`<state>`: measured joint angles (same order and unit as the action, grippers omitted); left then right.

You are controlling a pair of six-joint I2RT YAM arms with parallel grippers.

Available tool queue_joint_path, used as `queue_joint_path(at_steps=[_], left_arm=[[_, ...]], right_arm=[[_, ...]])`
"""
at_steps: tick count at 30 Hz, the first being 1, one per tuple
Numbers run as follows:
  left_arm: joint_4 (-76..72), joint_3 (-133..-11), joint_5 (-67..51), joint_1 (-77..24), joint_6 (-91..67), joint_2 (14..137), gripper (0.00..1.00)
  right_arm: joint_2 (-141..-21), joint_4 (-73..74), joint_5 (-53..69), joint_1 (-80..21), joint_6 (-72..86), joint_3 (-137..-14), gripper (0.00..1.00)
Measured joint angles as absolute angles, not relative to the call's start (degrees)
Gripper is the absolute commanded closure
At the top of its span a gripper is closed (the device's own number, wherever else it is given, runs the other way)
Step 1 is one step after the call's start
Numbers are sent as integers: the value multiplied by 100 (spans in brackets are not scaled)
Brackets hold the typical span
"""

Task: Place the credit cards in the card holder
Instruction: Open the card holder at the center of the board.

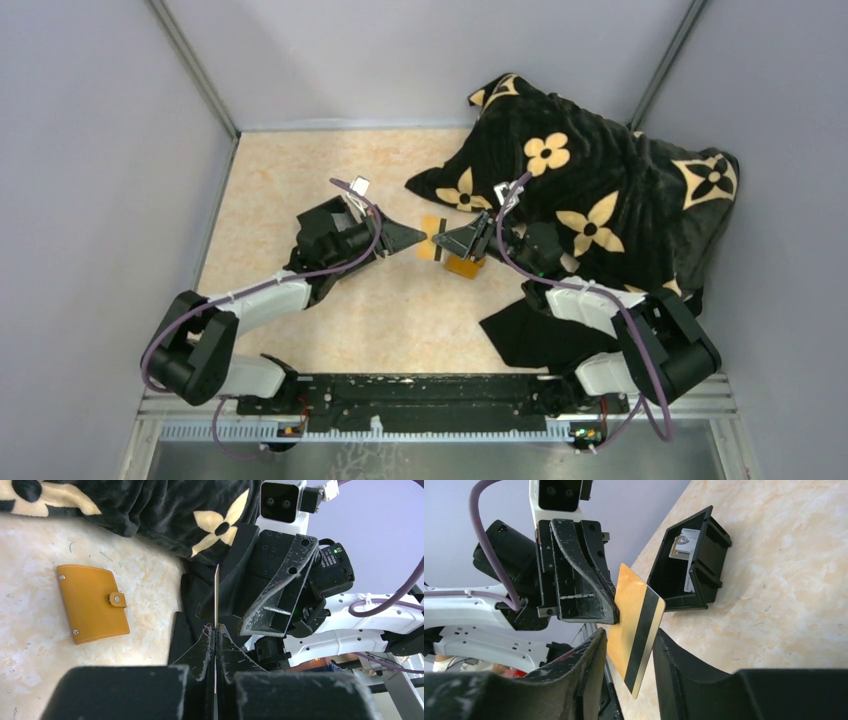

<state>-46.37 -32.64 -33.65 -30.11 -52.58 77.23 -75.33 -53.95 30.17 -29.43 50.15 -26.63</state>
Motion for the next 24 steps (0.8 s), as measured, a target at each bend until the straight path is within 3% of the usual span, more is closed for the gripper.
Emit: queue_joint_path(at_steps=[2,5,6,8,9,10,13,20,24], left_arm=[[-4733,-3264,-3404,-3009,-5310,7787,100],[-4925,-3264,-3463,-3006,-5387,7878,100],[-4956,-3264,-3468,-3004,-5400,7902,99],[-4971,-3264,-3483,-2980,-5424,7994,82],[-4978,-3267,-3498,-2967,-5435,8044,58],[-4982,-3267,-3503,-2958,-5450,8077,46],[-4851,-3286,-3417,-2928,-5448,8117,33],[-3931,-3389,-2504,-2910,-5151,8125,28],[-3514,-3583,-1896,-2936,-4877,8265,35]], right_arm=[[-7607,-5502,3065,-2917,5070,-2661,76],[-7760,-5721,3153,-2849,5188,-2657,100],[-7826,-5824,3190,-2818,5256,-2635,100],[-7902,-6049,3291,-2779,5400,-2591,100],[-7920,-6090,3319,-2764,5435,-2587,100],[-7933,-6112,3361,-2749,5483,-2585,100],[-7918,-6099,3433,-2711,5522,-2580,100],[-7087,-4141,3083,-2674,4801,-2781,100],[-6820,-2578,2504,-2674,4254,-3430,100]])
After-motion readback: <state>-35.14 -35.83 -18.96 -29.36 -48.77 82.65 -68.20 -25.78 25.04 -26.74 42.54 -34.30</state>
